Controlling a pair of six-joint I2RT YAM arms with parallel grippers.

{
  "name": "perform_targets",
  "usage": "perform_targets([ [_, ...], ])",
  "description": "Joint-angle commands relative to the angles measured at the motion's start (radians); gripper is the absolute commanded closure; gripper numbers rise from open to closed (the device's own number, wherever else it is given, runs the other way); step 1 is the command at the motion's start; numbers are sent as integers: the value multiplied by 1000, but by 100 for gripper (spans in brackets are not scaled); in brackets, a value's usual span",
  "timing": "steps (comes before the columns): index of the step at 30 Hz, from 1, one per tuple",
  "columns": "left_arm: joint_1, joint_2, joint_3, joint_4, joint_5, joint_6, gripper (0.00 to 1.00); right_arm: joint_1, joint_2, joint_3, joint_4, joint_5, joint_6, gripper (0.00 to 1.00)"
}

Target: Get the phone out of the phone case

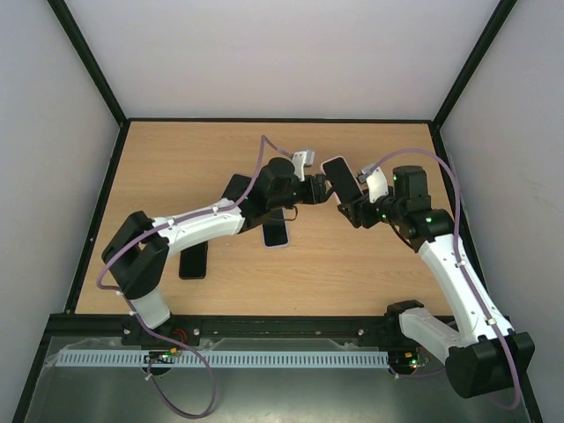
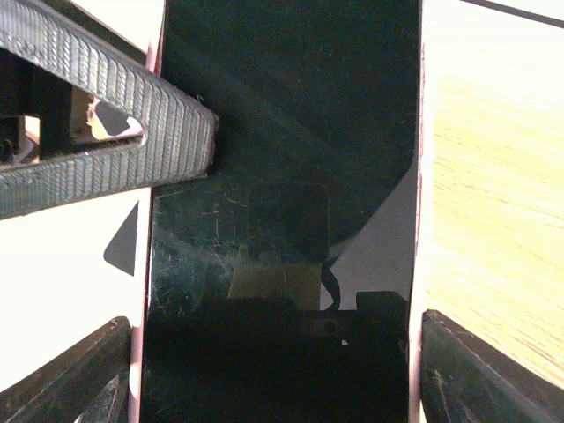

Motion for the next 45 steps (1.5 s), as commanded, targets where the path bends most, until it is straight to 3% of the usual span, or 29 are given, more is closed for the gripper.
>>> perform_targets([
  [1, 0, 23, 64, 15, 19, -13, 45, 8, -26, 12, 27, 40, -51, 48],
  [15, 1, 90, 94, 137, 122, -110, 70, 9, -40, -32, 58, 37, -48, 52],
  [18, 0, 100, 101, 153, 127, -121, 77, 10, -46, -40, 61, 32, -47, 52],
  [21, 4, 107, 105, 195, 184, -104, 91, 10, -48, -44, 58, 23, -48, 52],
  [23, 16, 90, 93, 199, 217, -81, 97, 10, -41, -29, 33, 7, -48, 42],
  [25, 38, 52, 56, 193, 228, -57, 97, 10, -19, 8, -21, -18, -35, 21],
  [28, 93, -28, -39, 219, 295, -19, 97, 10, 27, 85, -111, -67, -8, 0],
  [32, 166, -179, -205, 298, 419, 12, 97, 9, 54, 162, -233, -224, -53, 2],
  [35, 190, -283, -281, 221, 485, 114, 97, 9, 47, 182, -296, -368, -103, 2],
  [38, 191, -372, -318, 151, 551, 231, 97, 8, 44, 173, -320, -474, -161, 0],
  [45, 191, -485, -317, 74, 675, 353, 97, 12, -1, 114, -450, -604, -486, 10],
])
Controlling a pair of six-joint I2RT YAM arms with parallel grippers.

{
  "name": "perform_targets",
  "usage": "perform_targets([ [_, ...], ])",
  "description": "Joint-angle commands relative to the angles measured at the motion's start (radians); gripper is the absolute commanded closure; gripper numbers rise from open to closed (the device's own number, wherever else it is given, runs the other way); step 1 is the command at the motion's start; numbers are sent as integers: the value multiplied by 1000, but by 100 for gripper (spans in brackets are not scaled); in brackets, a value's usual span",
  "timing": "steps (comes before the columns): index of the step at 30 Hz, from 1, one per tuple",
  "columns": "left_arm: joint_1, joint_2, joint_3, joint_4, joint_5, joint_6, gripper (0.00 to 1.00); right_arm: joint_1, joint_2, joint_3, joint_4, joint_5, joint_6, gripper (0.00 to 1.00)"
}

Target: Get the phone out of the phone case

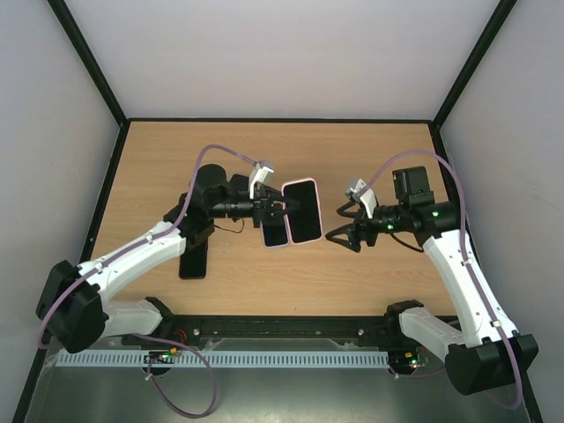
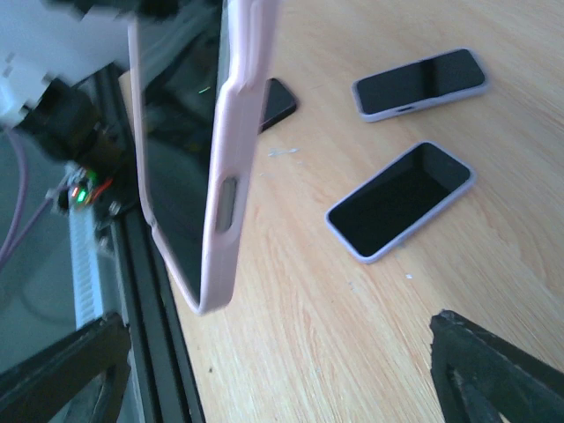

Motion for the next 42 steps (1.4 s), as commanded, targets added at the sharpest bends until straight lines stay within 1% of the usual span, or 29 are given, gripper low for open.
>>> perform_targets([
  [1, 1, -50, 21, -7, 115, 108, 97, 9, -32, -13, -199, -140, -312, 13],
  [3, 1, -46, 25, 23, 137, 96, 97, 9, -33, -18, -258, -142, -390, 20],
  [7, 0, -12, 22, 160, 204, 6, 97, 10, -39, -26, -301, -119, -460, 36],
  [11, -18, 22, 27, 244, 220, -58, 97, 10, -53, -33, -303, -113, -480, 45],
  [15, -50, 54, 41, 275, 217, -89, 97, 10, -73, -53, -264, -128, -454, 48],
  [18, -71, 76, 51, 281, 209, -102, 97, 10, -73, -55, -278, -159, -460, 50],
  [21, -95, 95, 50, 332, 225, -126, 97, 13, -65, -47, -363, -182, -559, 56],
  [24, -100, 114, 56, 378, 254, -172, 97, 15, -68, -45, -394, -172, -592, 59],
  [29, -98, 138, 85, 359, 265, -191, 97, 19, -126, -77, -393, -134, -654, 65],
  [31, -97, 154, 104, 332, 275, -195, 97, 19, -134, -78, -394, -120, -665, 67],
  [36, -98, 189, 132, 330, 298, -227, 97, 18, -132, -75, -380, -126, -701, 75],
  [42, -98, 195, 125, 310, 298, -219, 97, 18, -110, -60, -360, -188, -683, 73],
])
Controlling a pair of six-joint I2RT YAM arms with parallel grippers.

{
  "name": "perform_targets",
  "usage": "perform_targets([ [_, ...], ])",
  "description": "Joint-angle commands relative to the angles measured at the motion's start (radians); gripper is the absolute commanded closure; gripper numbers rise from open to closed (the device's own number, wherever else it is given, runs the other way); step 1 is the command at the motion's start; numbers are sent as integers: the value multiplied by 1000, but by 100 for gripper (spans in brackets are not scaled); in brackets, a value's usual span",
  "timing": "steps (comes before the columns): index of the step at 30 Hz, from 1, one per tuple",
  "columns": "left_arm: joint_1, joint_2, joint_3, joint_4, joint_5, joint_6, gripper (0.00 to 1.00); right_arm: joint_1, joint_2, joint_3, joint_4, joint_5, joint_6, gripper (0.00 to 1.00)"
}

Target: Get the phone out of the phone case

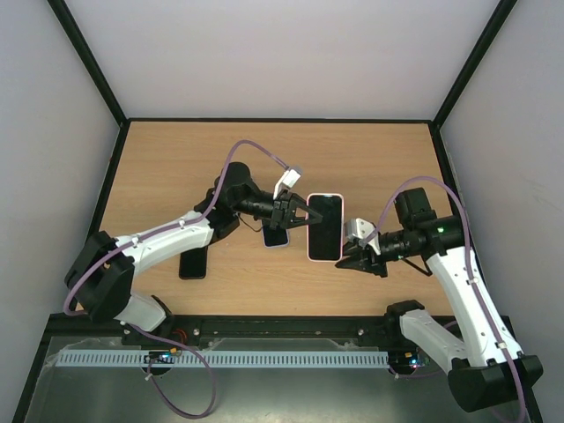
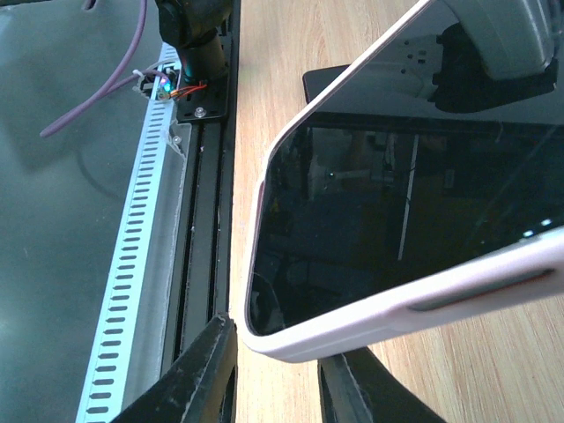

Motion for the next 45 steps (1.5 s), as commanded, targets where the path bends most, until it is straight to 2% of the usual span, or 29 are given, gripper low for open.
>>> perform_targets([
  [1, -2, -9, 32, 42, 22, 4, 97, 6, 14, 10, 0, -63, -27, 74],
  [12, -11, 22, 64, 18, 58, -16, 97, 5, 19, -8, 9, -6, -80, 92],
  [19, -25, 26, 72, 32, 90, -39, 97, 6, 67, 1, 7, -26, -68, 95],
  [21, -16, 11, 71, -11, 64, -3, 97, 6, 75, 7, -12, -33, -78, 89],
  [22, -10, 3, 71, -39, 52, 24, 97, 6, 75, 10, -19, -37, -75, 80],
  [24, 3, -6, 68, -74, 41, 69, 97, 6, 66, 14, -30, -40, -64, 69],
  [28, 11, 1, 67, -69, 44, 75, 97, 6, 37, 15, -30, -43, -39, 65],
  [30, 11, 5, 67, -57, 49, 71, 97, 6, 32, 19, -29, -43, -29, 67],
  [36, 12, 12, 71, -38, 61, 55, 97, 5, 52, 25, -25, -44, -34, 81],
  [40, 12, 26, 84, 4, 80, -38, 97, 6, 56, 24, -16, -16, -88, 84],
  [45, 8, 39, 89, 48, 106, -152, 97, 6, 53, 23, 76, 27, -53, 87],
])
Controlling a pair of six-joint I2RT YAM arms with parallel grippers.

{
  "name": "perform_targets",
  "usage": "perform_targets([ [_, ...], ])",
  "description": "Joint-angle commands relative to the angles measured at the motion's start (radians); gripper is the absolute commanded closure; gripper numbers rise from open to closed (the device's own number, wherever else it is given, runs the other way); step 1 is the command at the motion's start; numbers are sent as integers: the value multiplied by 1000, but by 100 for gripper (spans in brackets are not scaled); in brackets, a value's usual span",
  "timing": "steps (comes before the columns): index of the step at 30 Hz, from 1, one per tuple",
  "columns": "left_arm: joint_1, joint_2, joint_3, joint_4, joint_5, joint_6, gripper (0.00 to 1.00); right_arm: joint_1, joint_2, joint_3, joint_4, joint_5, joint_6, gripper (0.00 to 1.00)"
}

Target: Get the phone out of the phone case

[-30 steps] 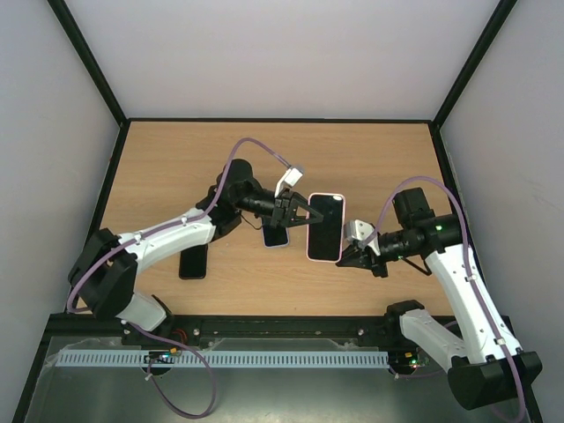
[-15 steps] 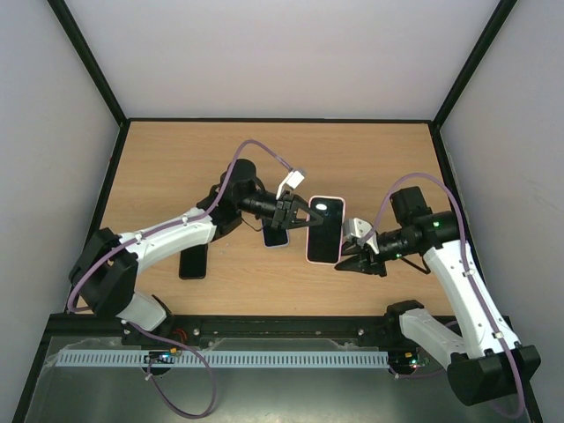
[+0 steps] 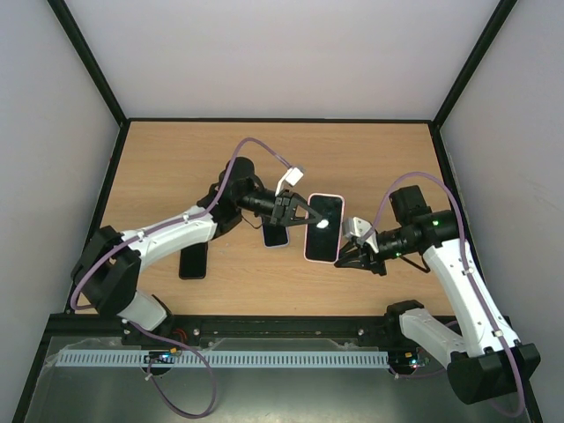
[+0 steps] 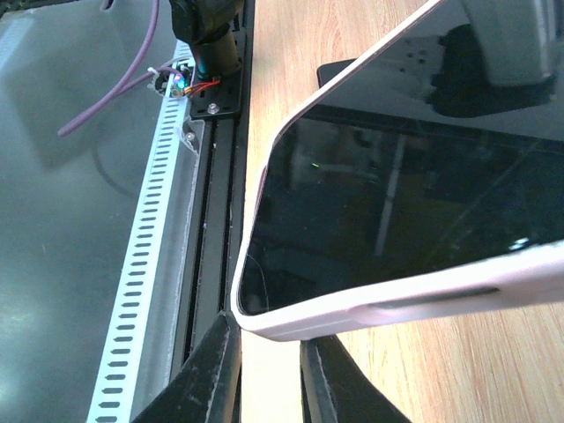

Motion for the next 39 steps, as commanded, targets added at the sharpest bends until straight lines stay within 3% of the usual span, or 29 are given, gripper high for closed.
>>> perform_targets([
  [1, -8, -6, 46, 120, 41, -153, 97, 6, -4, 25, 124, 44, 6, 88],
  [10, -11, -47, 7, 171, 32, -186, 97, 6, 6, -8, 363, -8, 314, 88],
  [11, -7, -53, 3, 159, 15, -159, 97, 5, 2, -11, 364, -17, 329, 85],
  [15, 24, -97, -19, 95, -45, -46, 97, 5, -16, 17, 294, -24, 338, 56],
  [17, 32, -108, -8, 9, -67, 52, 97, 6, -30, 17, 257, -25, 316, 51],
  [21, 31, -102, 9, -97, -67, 165, 97, 6, -35, 8, 230, -27, 307, 54],
  [30, 31, -105, 19, -145, -53, 196, 97, 6, -27, -5, 229, -86, 288, 79],
  [39, 31, -106, 25, -122, -38, 135, 97, 5, -28, -12, 199, -84, 211, 81],
])
